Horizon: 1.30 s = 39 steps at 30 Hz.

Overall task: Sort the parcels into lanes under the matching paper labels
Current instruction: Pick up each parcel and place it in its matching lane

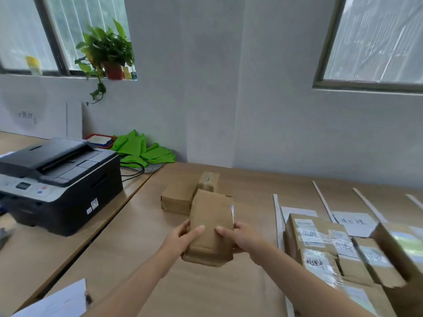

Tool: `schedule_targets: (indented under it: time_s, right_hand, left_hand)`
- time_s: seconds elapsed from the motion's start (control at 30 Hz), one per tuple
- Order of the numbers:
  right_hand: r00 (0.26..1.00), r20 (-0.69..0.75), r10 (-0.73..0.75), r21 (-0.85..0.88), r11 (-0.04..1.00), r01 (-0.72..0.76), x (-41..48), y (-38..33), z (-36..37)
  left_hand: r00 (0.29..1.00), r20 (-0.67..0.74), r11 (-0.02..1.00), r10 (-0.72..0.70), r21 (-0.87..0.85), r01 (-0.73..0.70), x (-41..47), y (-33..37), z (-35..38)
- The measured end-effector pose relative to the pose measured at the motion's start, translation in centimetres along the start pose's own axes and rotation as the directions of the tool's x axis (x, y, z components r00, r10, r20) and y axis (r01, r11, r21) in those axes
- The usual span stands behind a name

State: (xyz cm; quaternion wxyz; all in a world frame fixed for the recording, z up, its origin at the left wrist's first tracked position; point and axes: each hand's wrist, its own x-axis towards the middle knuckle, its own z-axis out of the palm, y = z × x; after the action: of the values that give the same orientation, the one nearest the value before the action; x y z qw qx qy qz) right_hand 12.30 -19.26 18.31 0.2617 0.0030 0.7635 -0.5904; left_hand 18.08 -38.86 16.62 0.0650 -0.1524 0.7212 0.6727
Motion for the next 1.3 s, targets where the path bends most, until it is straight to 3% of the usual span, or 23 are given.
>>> schedule_targets:
  time_s: [0.23,0.4,0.57,0.67,0.77,0.87,1.0,1.13,1.2,1.27,1.3]
  right_hand:
    - [0.984,0.001,-0.179,-0.069,0.982,0.178,-4.2,2.3,-4.6]
    - [0.950,0.014,-0.313,-0.080,0.946,0.313,-5.9,3.3,-6.5]
    - [0.934,0.012,-0.356,0.036,0.934,0.356,-6.5,3.5,-7.3]
    - [0.952,0.017,-0.306,0.187,0.936,0.297,-6.2,3.0,-7.6]
    - [0.951,0.035,-0.308,0.214,0.931,0.294,-6.0,2.4,-7.8]
    - [0.936,0.074,-0.343,0.292,0.905,0.309,-5.8,2.0,-7.6]
    - [0.866,0.252,-0.431,0.383,0.867,0.319,-5.3,2.4,-8.6]
    - [0.796,0.394,-0.459,0.362,0.874,0.325,-5.3,2.7,-10.0]
    - [0.773,0.435,-0.462,0.327,0.881,0.342,-5.4,2.6,-10.2]
    - [0.763,0.453,-0.462,0.309,0.884,0.352,-5.6,2.4,-10.2]
    - [0.767,0.450,-0.457,0.301,0.887,0.351,-5.7,2.3,-10.3]
  left_hand:
    - [0.962,0.041,0.953,0.269,0.134,-0.272,-3.3,-1.0,3.4]
    - [0.890,0.048,0.864,0.453,0.223,-0.452,-4.1,-1.1,4.6]
    - [0.776,0.032,0.729,0.630,0.320,-0.605,-4.8,-0.9,5.5]
    - [0.777,0.009,0.742,0.629,0.291,-0.604,-5.0,-0.7,5.8]
    - [0.773,0.019,0.735,0.634,0.298,-0.609,-4.9,-0.8,5.4]
    - [0.717,0.118,0.633,0.687,0.388,-0.670,-5.5,-0.8,5.1]
    - [0.649,0.185,0.515,0.738,0.467,-0.719,-6.1,-1.3,4.9]
    - [0.735,0.181,0.578,0.653,0.507,-0.639,-7.3,-0.7,5.2]
    - [0.730,0.151,0.590,0.667,0.490,-0.641,-8.9,1.1,6.4]
    - [0.693,-0.003,0.612,0.721,0.473,-0.634,-8.8,2.4,6.7]
    - [0.666,0.010,0.572,0.746,0.503,-0.648,-8.7,2.8,6.6]
